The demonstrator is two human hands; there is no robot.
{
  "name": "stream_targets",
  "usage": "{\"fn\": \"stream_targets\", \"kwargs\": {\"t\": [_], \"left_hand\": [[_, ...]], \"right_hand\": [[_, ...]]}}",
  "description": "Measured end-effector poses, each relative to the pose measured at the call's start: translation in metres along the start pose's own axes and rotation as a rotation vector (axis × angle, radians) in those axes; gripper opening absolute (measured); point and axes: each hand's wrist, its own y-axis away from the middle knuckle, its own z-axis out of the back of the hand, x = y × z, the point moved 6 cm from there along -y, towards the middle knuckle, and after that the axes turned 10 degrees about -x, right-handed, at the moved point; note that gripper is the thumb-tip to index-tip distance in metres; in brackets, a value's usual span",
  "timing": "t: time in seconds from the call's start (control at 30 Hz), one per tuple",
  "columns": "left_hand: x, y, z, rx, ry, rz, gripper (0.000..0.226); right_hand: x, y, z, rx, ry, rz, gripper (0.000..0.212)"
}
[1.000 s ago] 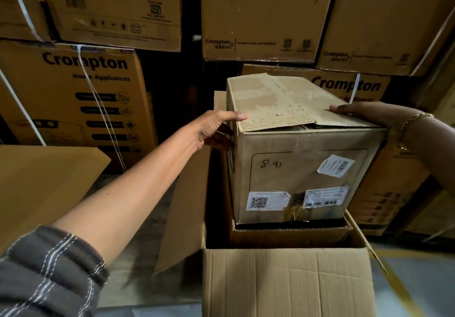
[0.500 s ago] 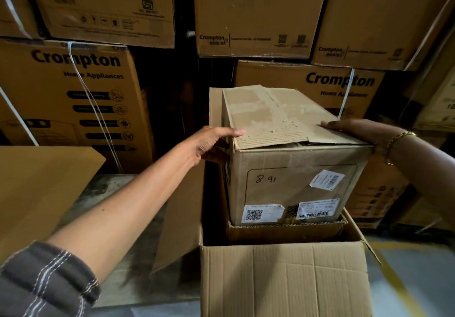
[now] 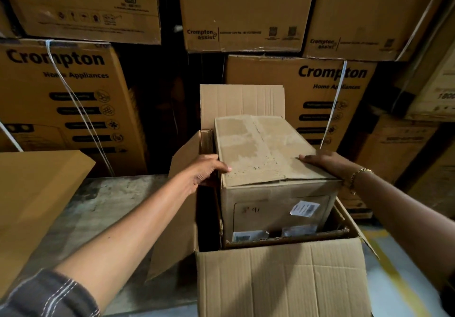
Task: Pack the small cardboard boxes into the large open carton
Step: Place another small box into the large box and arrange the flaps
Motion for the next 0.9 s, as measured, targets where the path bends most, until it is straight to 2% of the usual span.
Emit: {"fn": "stream_targets", "kwargs": {"t": [0.07, 0.1, 0.17, 0.23, 0.3, 0.43, 0.57, 0.63, 0.67, 0.73, 0.77, 0.8, 0.83, 0.9], "left_hand": [[0.011, -0.004, -0.010, -0.027, -0.060, -0.016, 0.068], [0.017, -0.005, -0.015, -0.054, -0.193, -0.051, 0.075], [0.025, -0.001, -0.029, -0.090, -0.703, -0.200, 0.080], [0.031, 0.008, -0.049, -0.050, -1.089, -0.381, 0.067], [0.039, 0.012, -0.061, 0.031, -1.174, -0.425, 0.057], [0.037, 0.008, -0.068, 0.062, -1.255, -0.448, 0.060], [0.029, -0.001, -0.076, 0.070, -1.200, -0.482, 0.051], [0.025, -0.008, -0.075, 0.039, -1.083, -0.482, 0.049], [0.023, -0.010, -0.073, 0.019, -0.979, -0.460, 0.053], [0.017, -0.012, -0.063, -0.042, -0.709, -0.368, 0.070], [0.013, -0.014, -0.056, -0.073, -0.566, -0.308, 0.081], [0.009, -0.016, -0.051, -0.099, -0.431, -0.254, 0.093], [0.004, -0.018, -0.046, -0.123, -0.318, -0.208, 0.102], [-0.003, -0.024, -0.037, -0.155, -0.217, -0.154, 0.101]], "right_hand": [[-0.014, -0.004, -0.016, -0.012, 0.063, 0.043, 0.060], [-0.024, -0.006, -0.025, -0.032, 0.140, 0.068, 0.061], [-0.043, -0.006, -0.048, -0.046, 0.524, 0.174, 0.061], [-0.052, -0.001, -0.073, -0.027, 0.832, 0.322, 0.056], [-0.059, 0.001, -0.087, -0.036, 0.879, 0.375, 0.053], [-0.060, -0.001, -0.094, -0.087, 0.970, 0.379, 0.054], [-0.039, 0.003, -0.109, -0.021, 0.868, 0.343, 0.054], [-0.022, 0.012, -0.118, 0.024, 0.675, 0.357, 0.044], [-0.012, 0.019, -0.119, 0.035, 0.461, 0.328, 0.035], [0.010, 0.038, -0.122, 0.126, -0.130, 0.196, 0.028], [0.021, 0.048, -0.125, 0.182, -0.338, 0.174, 0.028], [0.032, 0.057, -0.131, 0.250, -0.436, 0.204, 0.029], [0.043, 0.065, -0.140, 0.315, -0.431, 0.261, 0.035], [0.052, 0.074, -0.165, 0.354, -0.123, 0.474, 0.051]]}}
